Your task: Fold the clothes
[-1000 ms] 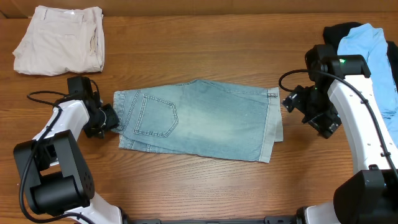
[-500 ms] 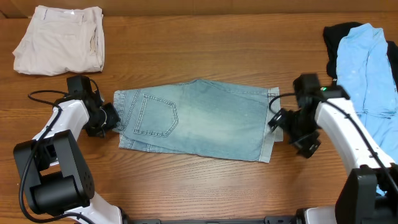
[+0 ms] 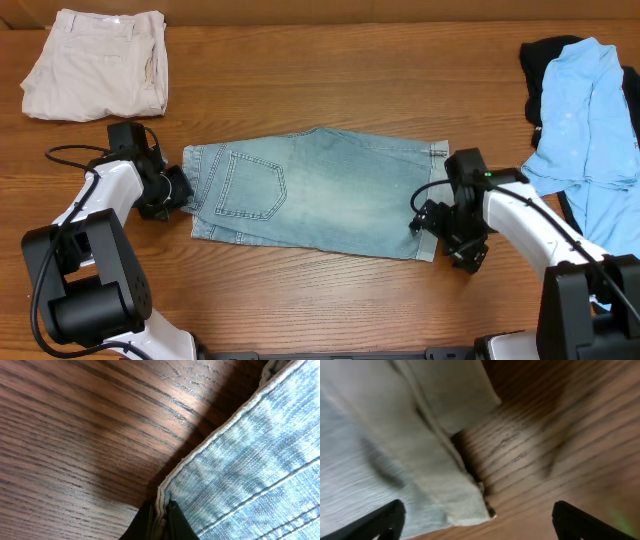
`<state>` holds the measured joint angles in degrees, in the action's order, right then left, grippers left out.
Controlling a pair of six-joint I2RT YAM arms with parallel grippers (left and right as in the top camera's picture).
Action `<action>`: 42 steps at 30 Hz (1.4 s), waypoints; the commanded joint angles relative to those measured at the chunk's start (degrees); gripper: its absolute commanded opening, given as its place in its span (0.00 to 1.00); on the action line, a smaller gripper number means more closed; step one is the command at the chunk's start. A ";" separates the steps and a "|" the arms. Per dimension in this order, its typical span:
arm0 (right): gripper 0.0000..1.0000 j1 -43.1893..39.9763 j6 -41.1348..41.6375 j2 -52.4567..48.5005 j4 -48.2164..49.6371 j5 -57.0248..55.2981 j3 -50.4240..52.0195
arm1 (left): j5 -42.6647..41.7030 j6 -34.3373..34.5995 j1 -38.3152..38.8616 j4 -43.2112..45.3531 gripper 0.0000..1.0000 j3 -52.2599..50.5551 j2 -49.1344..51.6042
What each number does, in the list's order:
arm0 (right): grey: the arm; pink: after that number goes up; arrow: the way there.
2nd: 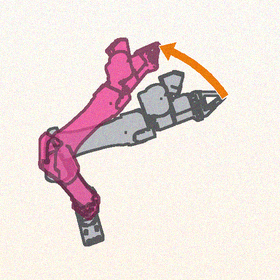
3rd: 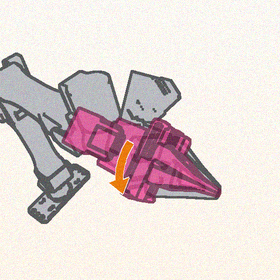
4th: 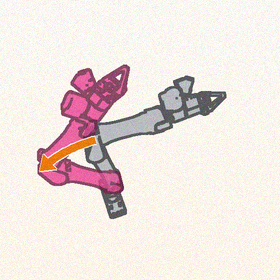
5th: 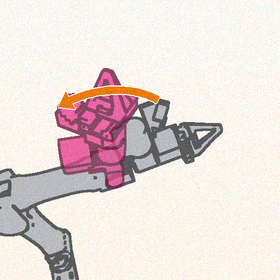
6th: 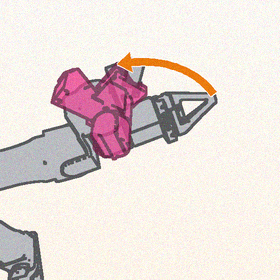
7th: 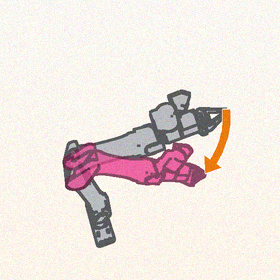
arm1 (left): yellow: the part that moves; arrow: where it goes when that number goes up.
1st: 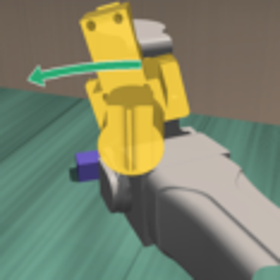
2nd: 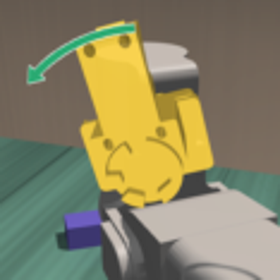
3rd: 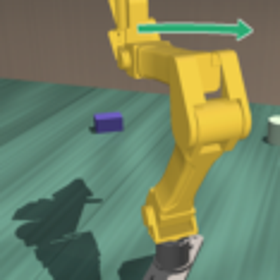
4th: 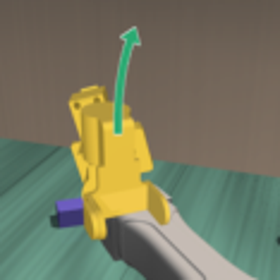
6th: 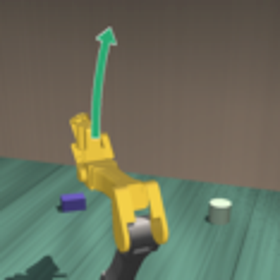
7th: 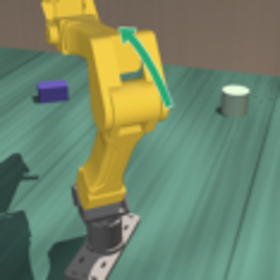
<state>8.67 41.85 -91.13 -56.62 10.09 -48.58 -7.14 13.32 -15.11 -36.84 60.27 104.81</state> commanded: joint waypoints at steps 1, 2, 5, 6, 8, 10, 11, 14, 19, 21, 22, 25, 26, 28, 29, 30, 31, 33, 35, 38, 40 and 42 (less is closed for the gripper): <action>0.86 0.11 0.13 0.55 1.31 0.57 2.08 | 0.04 -0.04 0.17 1.16 0.07 -2.14 5.03; 0.79 0.11 0.15 0.55 1.31 0.59 2.27 | 0.04 -0.04 0.17 1.16 0.06 -2.14 5.03; 0.50 0.11 0.13 0.55 1.62 1.81 2.38 | 0.02 -0.02 0.17 1.18 0.06 -2.14 5.03; 0.45 0.13 0.13 0.55 2.03 2.23 2.38 | 0.02 -0.02 0.17 1.20 0.06 -2.14 5.03; 0.43 0.13 0.13 0.55 2.73 2.45 2.38 | 0.00 -0.02 0.17 1.14 0.06 -2.14 5.03; 0.43 0.13 0.11 0.55 3.04 2.45 2.38 | 0.00 -0.04 0.17 1.05 0.04 -2.14 5.03; 0.43 0.13 0.11 0.55 3.04 2.45 2.38 | 0.00 -0.04 0.17 0.94 0.04 -2.14 5.03; 0.49 0.13 -0.11 0.55 3.02 2.45 2.40 | 0.00 -0.04 0.17 0.90 0.04 -2.14 5.03; 0.59 0.13 -1.42 0.55 2.75 2.47 2.45 | -0.02 -0.04 0.17 0.90 0.04 -2.14 5.03; 0.59 0.13 -1.38 0.52 2.29 2.54 2.58 | -0.02 -0.02 0.17 0.90 0.04 -2.14 5.03; 0.59 0.20 -1.40 0.52 2.08 2.73 2.62 | -0.02 -0.02 0.17 0.90 0.04 -2.14 5.03; 0.61 0.46 -1.38 0.52 2.40 3.74 3.43 | -0.02 -0.02 0.17 0.90 0.04 -2.14 5.03; 0.61 0.46 -1.36 0.52 2.60 3.80 3.93 | -0.02 -0.02 0.20 0.87 0.04 -2.14 5.03; 0.61 0.50 -1.40 0.52 3.52 3.98 5.33 | -0.52 0.02 0.20 0.85 0.04 -2.14 5.03; 0.60 0.48 -1.38 0.52 4.02 4.00 5.97 | -1.03 0.00 0.20 0.87 0.04 -2.14 5.03; 0.56 0.48 -1.38 0.52 4.55 4.00 6.43 | -1.62 0.00 0.20 0.92 0.04 -2.14 5.03; 0.50 0.48 -1.38 0.52 4.81 4.11 6.69 | -2.03 0.00 0.20 0.92 0.04 -2.14 5.03; 0.35 0.48 -1.38 0.52 5.25 4.20 6.73 | -2.40 -0.02 0.17 0.90 0.04 -2.14 5.03; 0.17 0.48 -1.38 0.52 5.88 4.15 6.73 | -2.40 -0.02 0.17 0.90 0.04 -2.14 5.01; 0.04 0.48 -1.38 0.52 6.45 4.11 6.60 | -2.40 -0.02 0.17 0.79 0.04 -2.14 5.01; 0.04 0.46 -1.38 0.55 6.34 3.45 6.27 | -2.89 -0.04 0.17 0.63 0.04 -2.12 5.01; 0.04 0.09 -1.38 0.55 4.81 0.98 5.11 | -3.23 -0.04 0.15 -0.09 0.04 -1.88 4.98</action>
<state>9.02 40.47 -90.61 -51.05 15.84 -43.05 -8.21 13.32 -15.44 -36.86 60.27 104.90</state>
